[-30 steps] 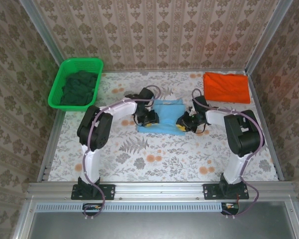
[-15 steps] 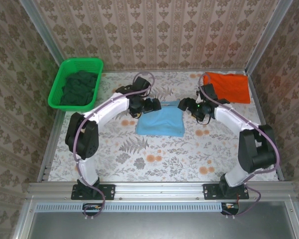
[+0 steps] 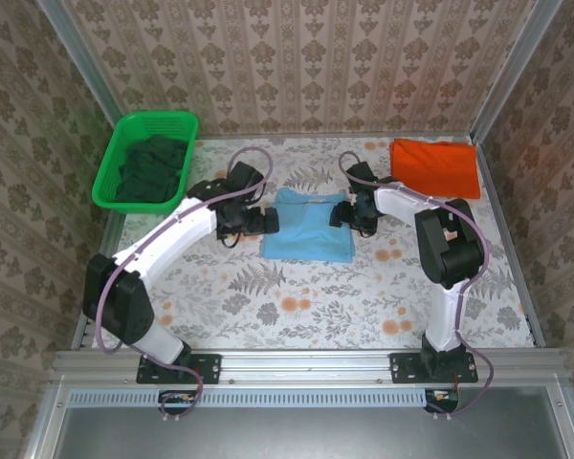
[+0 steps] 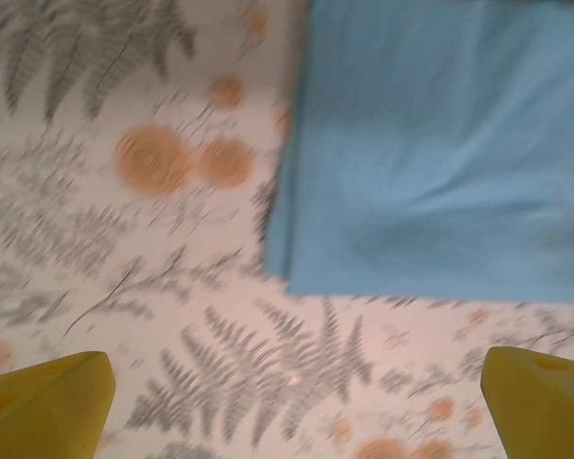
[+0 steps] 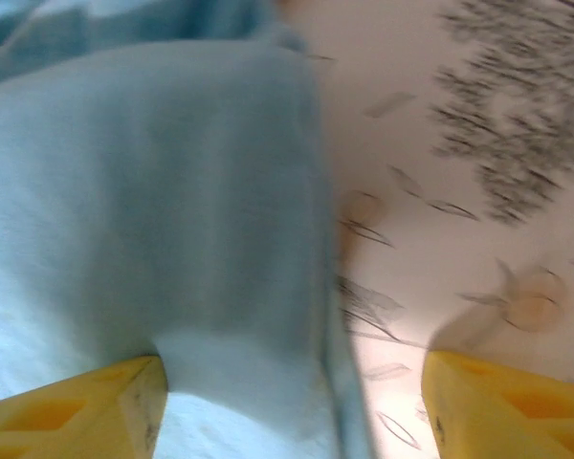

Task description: Fold and stack the t-shirts

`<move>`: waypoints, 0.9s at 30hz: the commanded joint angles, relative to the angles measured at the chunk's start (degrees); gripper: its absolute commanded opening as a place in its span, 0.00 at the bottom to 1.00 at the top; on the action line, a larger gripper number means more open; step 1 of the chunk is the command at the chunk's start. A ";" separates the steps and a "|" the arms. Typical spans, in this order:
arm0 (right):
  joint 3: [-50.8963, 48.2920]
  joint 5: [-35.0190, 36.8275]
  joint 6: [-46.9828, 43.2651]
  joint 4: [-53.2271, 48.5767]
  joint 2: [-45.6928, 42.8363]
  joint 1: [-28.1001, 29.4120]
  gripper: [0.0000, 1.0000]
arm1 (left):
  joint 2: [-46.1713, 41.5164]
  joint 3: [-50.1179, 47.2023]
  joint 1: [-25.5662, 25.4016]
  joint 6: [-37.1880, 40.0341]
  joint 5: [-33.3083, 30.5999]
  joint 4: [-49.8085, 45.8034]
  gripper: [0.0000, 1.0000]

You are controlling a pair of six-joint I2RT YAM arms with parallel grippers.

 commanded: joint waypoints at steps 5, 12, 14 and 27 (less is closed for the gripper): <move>7.19 4.51 -0.05 -6.72 6.86 6.28 0.53 | -9.30 -7.07 2.89 2.96 1.03 -3.53 1.00; 9.82 5.00 3.38 -6.57 9.82 9.34 0.20 | -14.19 -10.67 3.74 6.56 -0.05 -5.23 1.00; 9.77 5.86 3.55 -6.81 9.26 9.48 0.14 | -15.93 -12.21 3.72 7.49 -0.75 -5.98 1.00; 15.34 16.32 -12.34 -11.37 0.65 -3.20 0.00 | -27.30 -22.14 4.33 7.09 -0.04 -4.48 1.00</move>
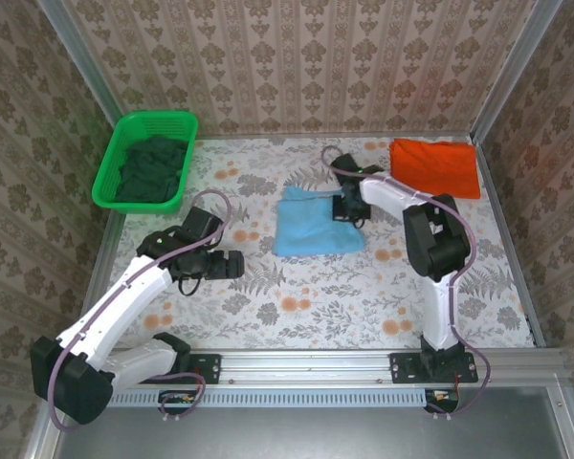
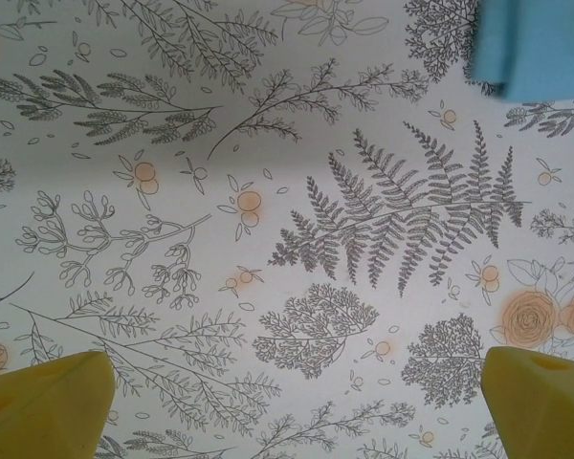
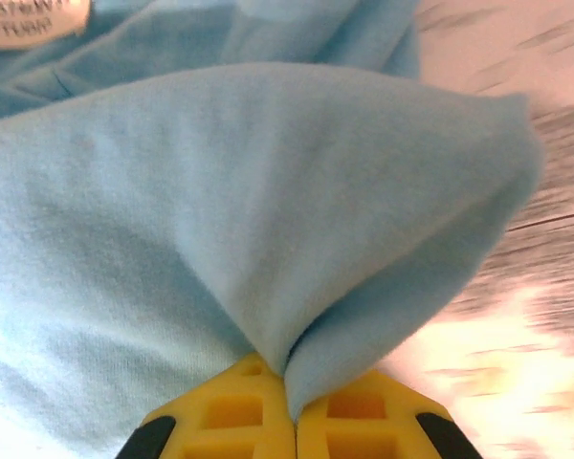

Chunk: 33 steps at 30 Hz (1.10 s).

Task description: Fold and stack the t-shirts

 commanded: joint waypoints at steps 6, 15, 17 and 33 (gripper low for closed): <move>13.21 5.94 -16.59 -4.61 -3.16 -9.48 0.00 | 1.55 1.90 2.79 0.14 -1.09 1.70 1.00; 32.97 6.98 -26.27 -8.06 3.63 -12.91 0.00 | 6.19 3.27 6.21 -0.19 -1.44 1.56 1.00; 39.18 6.95 -27.04 -10.82 6.72 -13.77 0.00 | 6.75 3.81 6.65 0.04 -1.81 0.92 1.00; 48.57 0.59 -33.42 -18.06 9.94 -20.93 0.00 | 10.08 7.04 8.95 4.09 -5.24 -2.04 1.00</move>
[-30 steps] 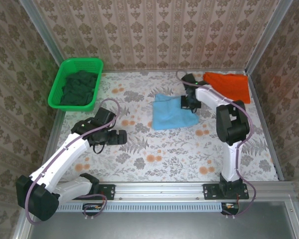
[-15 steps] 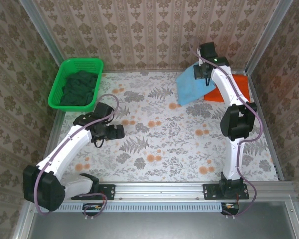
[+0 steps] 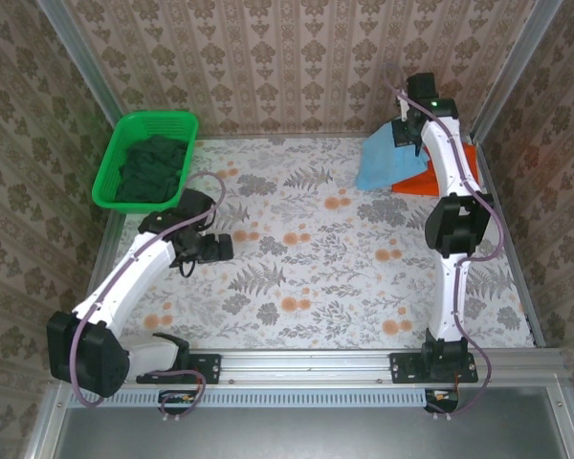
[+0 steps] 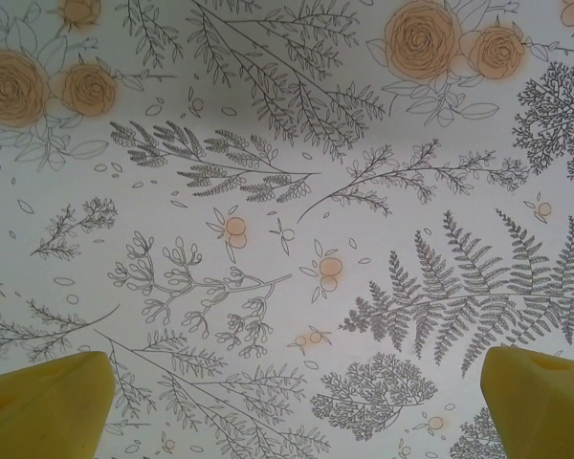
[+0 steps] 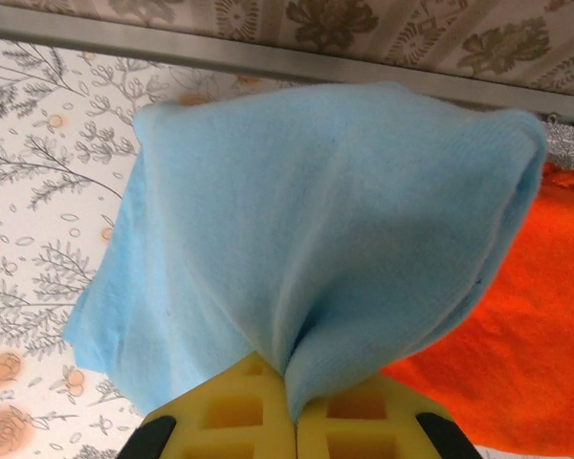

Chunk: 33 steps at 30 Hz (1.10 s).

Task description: Fold and stack the t-shirts

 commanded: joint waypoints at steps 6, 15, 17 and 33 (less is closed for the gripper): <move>-3.54 -6.15 -3.39 0.23 -4.51 -7.64 0.00 | 2.48 2.16 0.70 2.11 -1.73 -2.23 1.00; -1.10 -9.09 -3.14 1.83 -1.53 -13.16 0.00 | 4.71 2.96 0.68 1.88 -2.21 -3.40 1.00; 0.26 -9.68 -2.15 1.83 0.67 -14.24 0.00 | 5.03 2.99 0.69 1.84 -2.14 -3.55 1.00; 9.34 1.94 13.70 -6.30 10.55 -21.78 0.99 | 4.15 3.20 0.82 0.81 -3.48 -6.92 1.00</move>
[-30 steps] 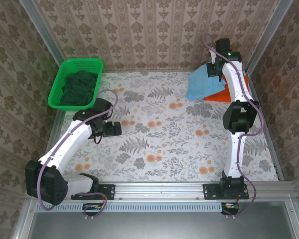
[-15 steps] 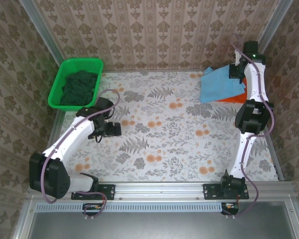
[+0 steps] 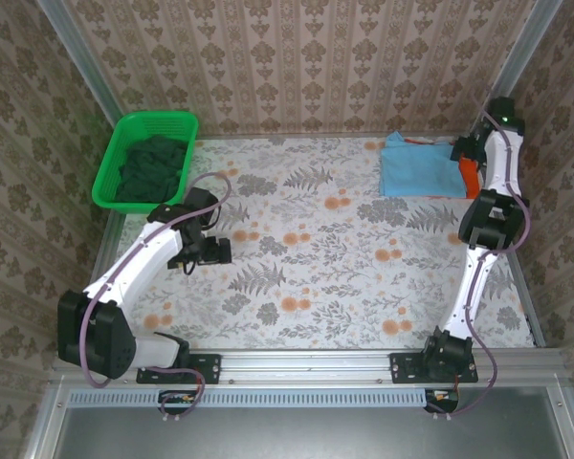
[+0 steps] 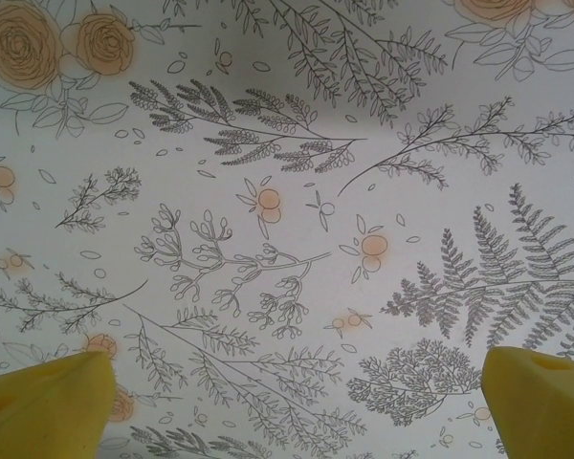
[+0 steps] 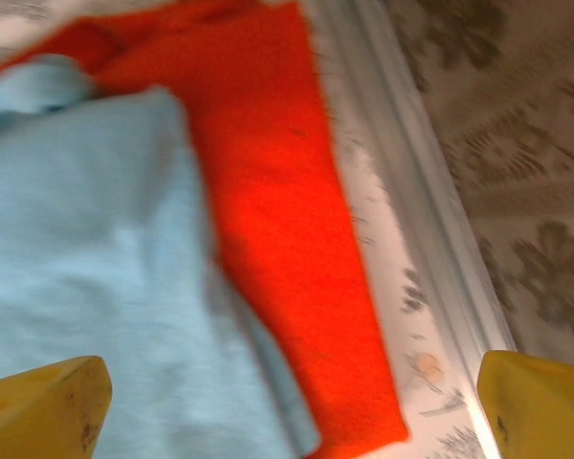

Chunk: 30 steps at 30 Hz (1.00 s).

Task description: Fold and stack the t-shirts

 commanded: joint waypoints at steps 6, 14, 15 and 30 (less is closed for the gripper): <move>-11.35 2.66 5.83 2.63 -16.30 1.38 0.99 | -4.68 1.69 0.40 0.11 -1.83 -3.40 1.00; -44.47 0.63 9.19 17.38 -43.70 6.99 1.00 | -10.27 3.06 0.31 1.68 -2.13 -3.37 1.00; -49.05 0.36 9.78 20.10 -46.67 8.17 1.00 | -11.17 3.26 0.16 1.95 -2.36 -3.23 1.00; -101.54 1.36 16.33 44.75 -94.49 15.92 0.99 | -48.07 -15.71 -2.42 12.43 -16.10 17.23 1.00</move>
